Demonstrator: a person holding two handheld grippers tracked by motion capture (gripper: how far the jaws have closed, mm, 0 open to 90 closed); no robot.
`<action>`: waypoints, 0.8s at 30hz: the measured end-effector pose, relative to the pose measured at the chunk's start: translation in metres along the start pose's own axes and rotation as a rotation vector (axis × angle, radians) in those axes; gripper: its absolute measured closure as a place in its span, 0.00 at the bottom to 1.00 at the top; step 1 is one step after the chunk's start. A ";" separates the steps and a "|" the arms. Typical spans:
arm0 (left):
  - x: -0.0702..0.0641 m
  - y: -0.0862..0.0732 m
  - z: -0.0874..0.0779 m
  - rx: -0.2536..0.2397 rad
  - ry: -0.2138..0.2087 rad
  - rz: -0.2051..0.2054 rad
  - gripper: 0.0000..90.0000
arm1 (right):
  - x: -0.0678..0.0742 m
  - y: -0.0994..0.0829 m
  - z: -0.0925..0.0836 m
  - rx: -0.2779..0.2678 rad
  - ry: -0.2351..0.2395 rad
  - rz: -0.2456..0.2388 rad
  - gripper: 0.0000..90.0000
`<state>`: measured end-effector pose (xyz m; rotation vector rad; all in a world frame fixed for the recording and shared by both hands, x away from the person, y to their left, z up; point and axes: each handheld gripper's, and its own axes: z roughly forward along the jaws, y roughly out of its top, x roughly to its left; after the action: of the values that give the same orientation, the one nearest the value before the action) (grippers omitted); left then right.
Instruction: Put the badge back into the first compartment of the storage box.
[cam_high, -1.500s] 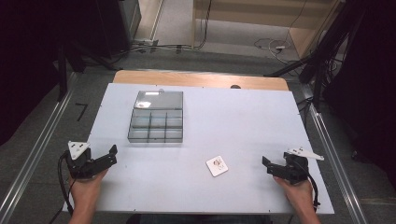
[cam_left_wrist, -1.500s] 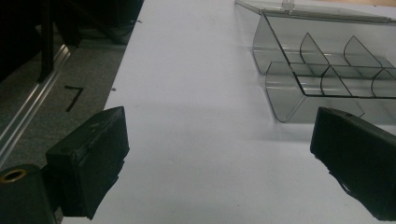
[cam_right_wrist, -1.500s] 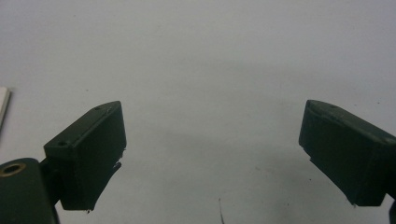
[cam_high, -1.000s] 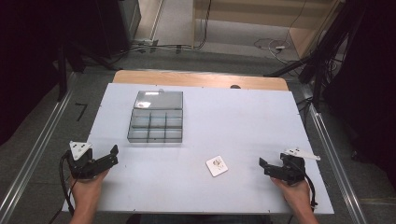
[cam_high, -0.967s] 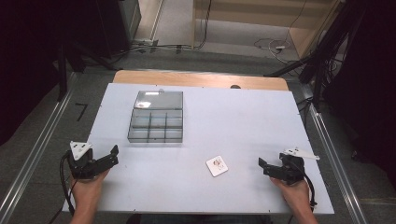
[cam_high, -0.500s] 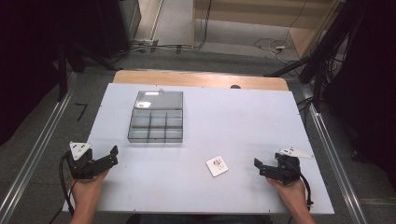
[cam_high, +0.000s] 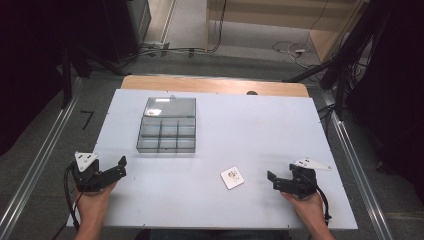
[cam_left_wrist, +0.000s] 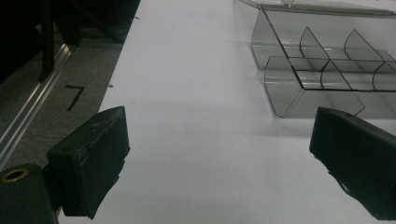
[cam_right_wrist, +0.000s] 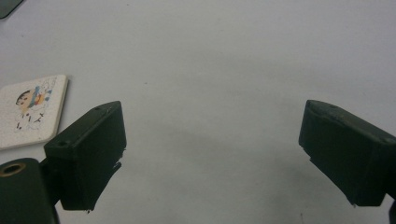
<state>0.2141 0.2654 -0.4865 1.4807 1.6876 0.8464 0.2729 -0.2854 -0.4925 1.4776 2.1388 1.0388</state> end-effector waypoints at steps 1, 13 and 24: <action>0.000 0.000 0.000 0.000 -0.001 0.000 0.06 | 0.001 0.000 0.000 0.001 0.000 0.000 0.07; 0.000 0.000 0.000 -0.001 -0.001 0.002 0.06 | 0.017 0.002 0.006 0.010 0.029 -0.028 0.07; -0.001 0.000 0.000 -0.001 -0.001 0.009 0.06 | 0.038 0.003 0.012 0.027 0.065 -0.068 0.07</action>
<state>0.2141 0.2642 -0.4865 1.4885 1.6810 0.8515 0.2674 -0.2458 -0.4933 1.3908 2.2396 1.0510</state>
